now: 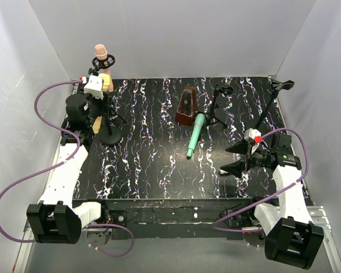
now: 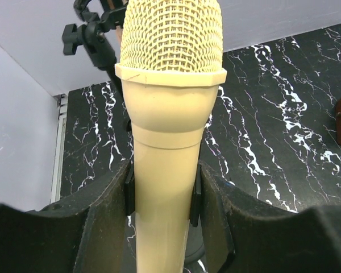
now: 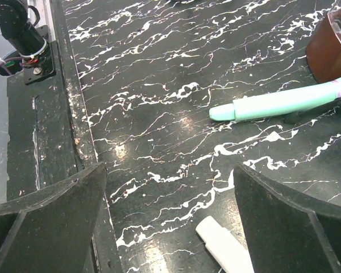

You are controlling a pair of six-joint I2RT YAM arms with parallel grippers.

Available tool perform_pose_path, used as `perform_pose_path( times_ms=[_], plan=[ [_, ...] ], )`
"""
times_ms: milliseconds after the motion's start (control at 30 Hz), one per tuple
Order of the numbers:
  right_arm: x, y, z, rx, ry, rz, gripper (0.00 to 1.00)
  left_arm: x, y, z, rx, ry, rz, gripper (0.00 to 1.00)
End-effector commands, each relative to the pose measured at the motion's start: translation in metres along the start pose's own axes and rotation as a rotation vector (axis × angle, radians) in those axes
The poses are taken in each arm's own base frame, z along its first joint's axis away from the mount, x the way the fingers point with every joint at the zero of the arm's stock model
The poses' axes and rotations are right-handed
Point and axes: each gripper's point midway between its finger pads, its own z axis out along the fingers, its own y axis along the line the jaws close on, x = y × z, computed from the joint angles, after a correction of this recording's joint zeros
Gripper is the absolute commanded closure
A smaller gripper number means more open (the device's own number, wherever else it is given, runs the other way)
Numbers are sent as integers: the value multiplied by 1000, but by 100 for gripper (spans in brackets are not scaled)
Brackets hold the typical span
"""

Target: Attach the microphones to the stand

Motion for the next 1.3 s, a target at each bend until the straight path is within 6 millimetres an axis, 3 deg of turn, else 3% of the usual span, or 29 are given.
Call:
perform_pose_path(
  times_ms=[0,300,667,1000,1267],
  plan=[
    [-14,2,-1,-10,-29,-44,2,1,9,-12,-58,-11,-47,78],
    [-15,2,-1,-11,-31,-47,2,6,23,-23,-148,17,-82,52],
    [-14,2,-2,-9,-31,-46,2,-15,38,-48,-235,-17,-131,2],
    [-14,2,-1,-10,-31,-44,2,-39,41,-86,-261,-37,-200,2],
    [-13,0,-2,-1,-28,-42,2,-71,33,-105,-220,-95,-288,2]
  ],
)
